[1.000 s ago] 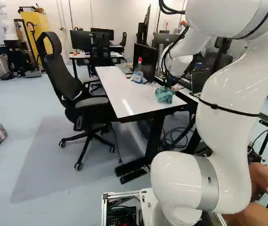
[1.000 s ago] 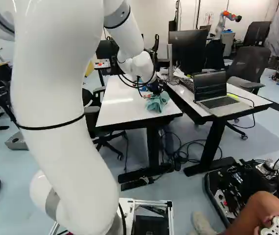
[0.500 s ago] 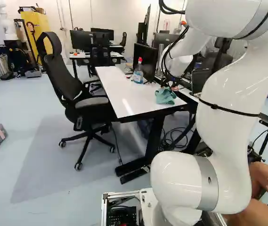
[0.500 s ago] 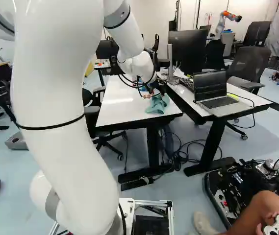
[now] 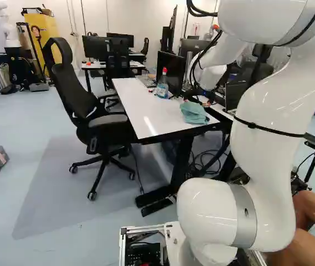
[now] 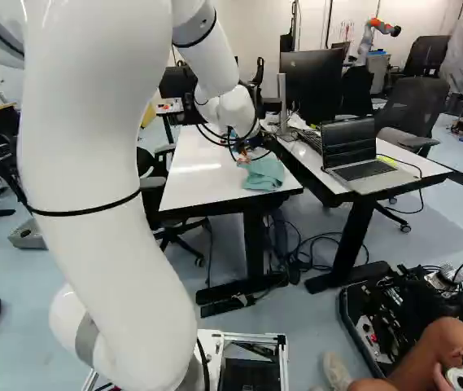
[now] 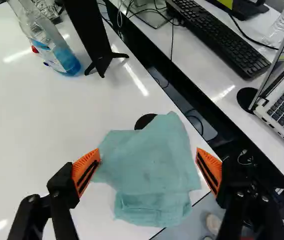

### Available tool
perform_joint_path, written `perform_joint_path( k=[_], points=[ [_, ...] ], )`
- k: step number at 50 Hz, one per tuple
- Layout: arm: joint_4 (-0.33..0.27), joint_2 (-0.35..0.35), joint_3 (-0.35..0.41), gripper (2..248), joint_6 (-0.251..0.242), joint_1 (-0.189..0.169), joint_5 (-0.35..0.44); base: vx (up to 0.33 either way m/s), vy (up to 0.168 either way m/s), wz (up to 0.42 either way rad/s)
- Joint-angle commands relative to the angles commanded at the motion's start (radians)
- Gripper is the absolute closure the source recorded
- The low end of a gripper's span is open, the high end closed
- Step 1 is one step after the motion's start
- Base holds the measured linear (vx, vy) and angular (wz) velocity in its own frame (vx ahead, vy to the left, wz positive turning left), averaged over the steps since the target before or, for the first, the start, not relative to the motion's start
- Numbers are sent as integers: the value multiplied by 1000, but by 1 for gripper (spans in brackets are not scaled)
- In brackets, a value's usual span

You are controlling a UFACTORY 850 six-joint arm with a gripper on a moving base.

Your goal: Clean the table with the green towel

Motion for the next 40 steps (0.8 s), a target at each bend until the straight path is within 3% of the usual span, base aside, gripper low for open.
perform_joint_path(
  k=[40],
  points=[
    [0, 8, 14, 3, 0, 4, 14, 0, 0, 0]
  ],
)
